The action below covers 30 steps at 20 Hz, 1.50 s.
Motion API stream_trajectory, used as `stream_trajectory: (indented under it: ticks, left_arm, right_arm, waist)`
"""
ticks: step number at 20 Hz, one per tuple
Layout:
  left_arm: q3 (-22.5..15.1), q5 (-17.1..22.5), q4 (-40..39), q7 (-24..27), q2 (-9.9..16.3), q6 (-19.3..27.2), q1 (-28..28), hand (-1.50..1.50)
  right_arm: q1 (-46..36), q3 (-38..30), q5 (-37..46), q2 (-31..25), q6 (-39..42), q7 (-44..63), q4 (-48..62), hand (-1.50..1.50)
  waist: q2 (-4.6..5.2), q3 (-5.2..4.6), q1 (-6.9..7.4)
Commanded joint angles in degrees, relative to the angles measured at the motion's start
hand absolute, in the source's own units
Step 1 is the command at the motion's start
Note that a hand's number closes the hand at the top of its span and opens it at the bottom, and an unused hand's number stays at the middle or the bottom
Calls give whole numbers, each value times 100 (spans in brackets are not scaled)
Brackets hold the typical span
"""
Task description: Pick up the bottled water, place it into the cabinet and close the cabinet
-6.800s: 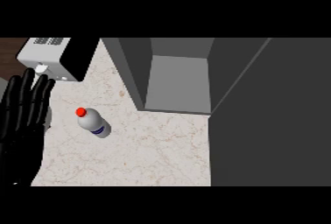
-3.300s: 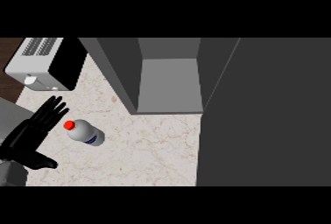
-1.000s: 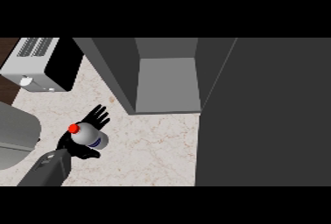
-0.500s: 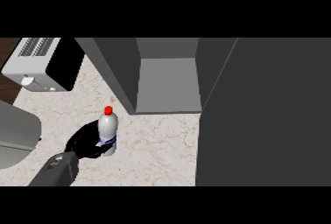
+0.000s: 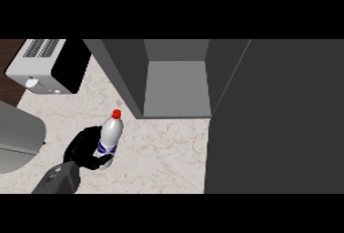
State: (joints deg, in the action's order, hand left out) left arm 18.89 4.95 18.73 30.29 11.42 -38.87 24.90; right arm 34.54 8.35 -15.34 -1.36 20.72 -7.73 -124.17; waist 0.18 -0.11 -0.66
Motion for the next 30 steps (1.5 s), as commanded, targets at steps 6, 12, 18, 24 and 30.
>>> stream_trajectory:
  ticks: [6, 12, 18, 24, 30]
  left_arm:
    - [552, 700, 447, 773, -238, 485, -359, 150]
    - [507, 1126, 1036, 352, -419, 174, -733, 150]
    - [318, 1360, 1628, -6, -378, -66, -952, 150]
    - [-683, 1858, 3484, -1059, -1124, 1281, -1454, 150]
    - [-1357, 2017, 4757, -1506, -1137, 2092, -1534, 150]
  right_arm:
    - [129, 115, 163, 50, 34, -234, 183, -150]
    - [18, 39, 113, -13, -19, -221, 169, -150]
    - [-49, 236, 119, -4, -106, 7, 154, -150]
    - [-73, 301, 184, 13, -162, 33, 22, -150]
    - [-93, 284, 33, 49, -327, 204, -114, -150]
  waist:
    - [-27, 11, 34]
    - [-42, 16, 78]
    - [-32, 13, 67]
    - [-60, 20, 111]
    - [-36, 14, 55]
